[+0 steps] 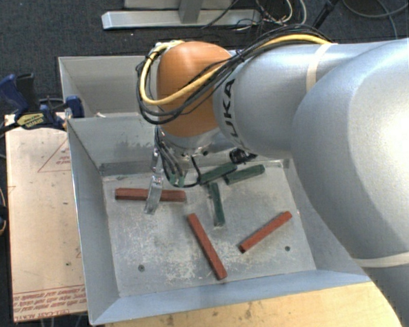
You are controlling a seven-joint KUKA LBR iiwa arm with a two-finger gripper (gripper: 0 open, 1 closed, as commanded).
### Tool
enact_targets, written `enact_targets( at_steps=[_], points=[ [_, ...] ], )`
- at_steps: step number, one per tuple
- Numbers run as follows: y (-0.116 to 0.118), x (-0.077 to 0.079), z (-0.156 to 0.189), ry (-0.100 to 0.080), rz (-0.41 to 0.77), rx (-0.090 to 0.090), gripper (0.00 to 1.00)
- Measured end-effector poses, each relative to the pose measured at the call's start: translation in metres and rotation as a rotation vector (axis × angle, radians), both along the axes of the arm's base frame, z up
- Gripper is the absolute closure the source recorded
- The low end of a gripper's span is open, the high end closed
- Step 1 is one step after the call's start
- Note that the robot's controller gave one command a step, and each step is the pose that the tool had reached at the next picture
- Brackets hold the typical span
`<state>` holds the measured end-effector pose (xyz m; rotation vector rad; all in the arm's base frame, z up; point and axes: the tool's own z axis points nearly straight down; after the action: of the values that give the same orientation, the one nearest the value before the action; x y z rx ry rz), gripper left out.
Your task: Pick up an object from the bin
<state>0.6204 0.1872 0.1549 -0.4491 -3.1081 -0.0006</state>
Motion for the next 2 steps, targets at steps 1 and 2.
enact_targets(
  at_steps=[1, 2],
  points=[
    [-0.013, 0.017, -0.05, -0.01, 0.007, 0.003, 0.0],
    [0.03, 0.001, -0.084, -0.002, -0.165, 0.001, 1.0]
  ],
)
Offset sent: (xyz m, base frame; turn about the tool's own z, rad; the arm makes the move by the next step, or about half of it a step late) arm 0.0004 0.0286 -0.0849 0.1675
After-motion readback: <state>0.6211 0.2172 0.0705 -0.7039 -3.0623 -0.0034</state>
